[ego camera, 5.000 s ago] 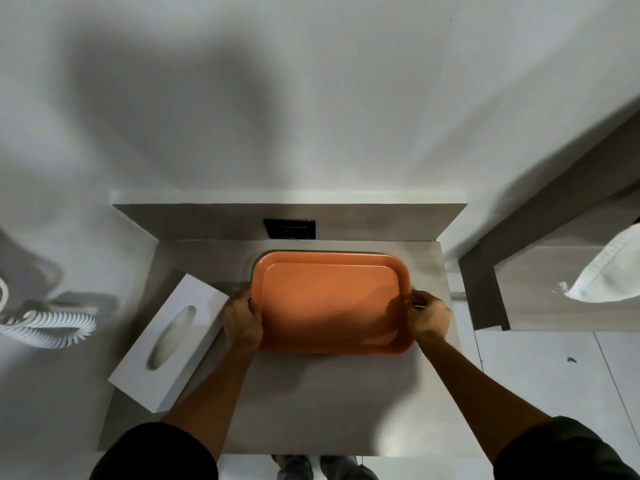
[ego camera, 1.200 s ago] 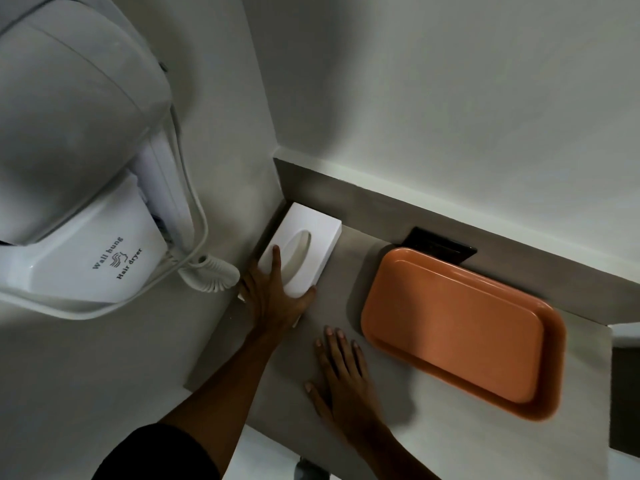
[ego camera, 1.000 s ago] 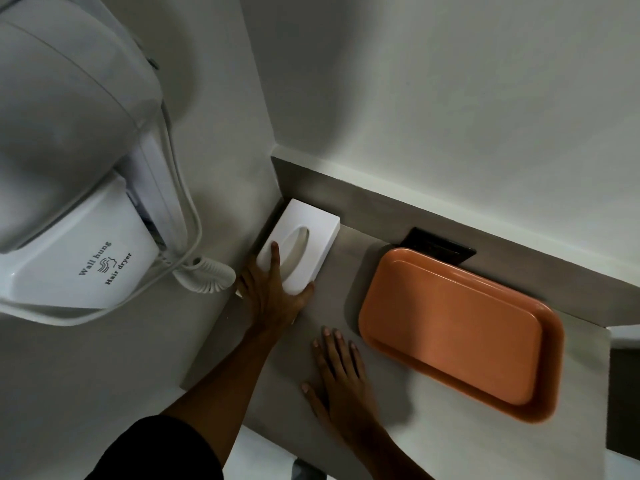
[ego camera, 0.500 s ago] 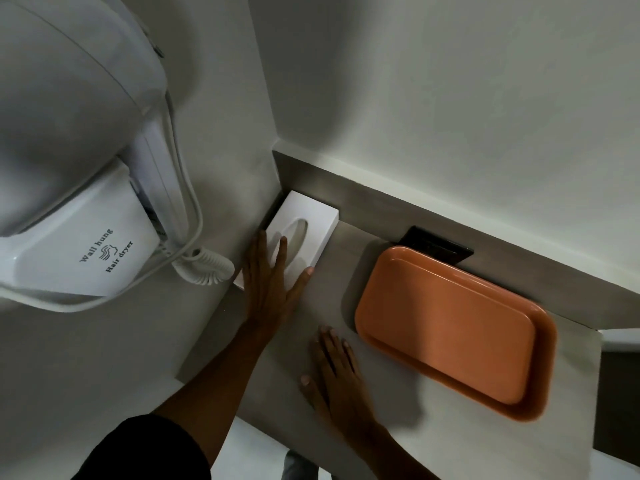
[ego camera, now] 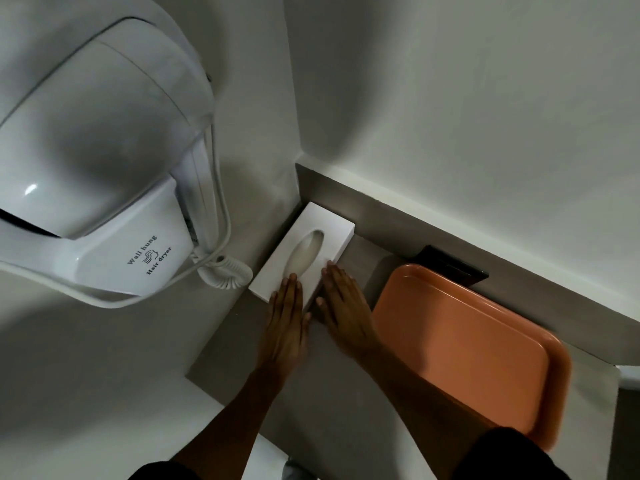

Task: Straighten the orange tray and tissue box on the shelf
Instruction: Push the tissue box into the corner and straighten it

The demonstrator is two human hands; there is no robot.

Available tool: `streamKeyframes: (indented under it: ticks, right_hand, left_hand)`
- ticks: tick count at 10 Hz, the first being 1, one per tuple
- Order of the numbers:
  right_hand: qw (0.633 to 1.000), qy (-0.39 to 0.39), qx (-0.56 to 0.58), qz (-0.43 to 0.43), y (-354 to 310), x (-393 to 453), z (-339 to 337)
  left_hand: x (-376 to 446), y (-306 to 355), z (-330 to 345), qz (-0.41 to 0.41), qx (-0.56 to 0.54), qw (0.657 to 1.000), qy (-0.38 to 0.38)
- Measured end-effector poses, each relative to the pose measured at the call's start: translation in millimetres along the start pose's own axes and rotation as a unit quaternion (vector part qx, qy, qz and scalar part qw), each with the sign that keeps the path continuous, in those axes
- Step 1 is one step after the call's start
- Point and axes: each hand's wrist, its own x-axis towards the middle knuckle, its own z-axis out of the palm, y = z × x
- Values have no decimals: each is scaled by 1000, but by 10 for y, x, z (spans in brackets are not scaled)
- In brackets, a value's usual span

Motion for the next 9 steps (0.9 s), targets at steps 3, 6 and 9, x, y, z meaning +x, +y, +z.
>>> streamKeyframes:
  ticks: [3,6,9]
  right_hand:
    - [997,0,-62,-49,78,211,-86]
    - [995,-30,-69,-67,66,426,-32]
    - [999,-27,-20,-15,23,290,-160]
  left_hand:
    - [76,-59,46,-2,41,999,16]
    - [153,-305,77,-7,52,998,20]
    - [108,-274,-83,-15,-11,1000,-6]
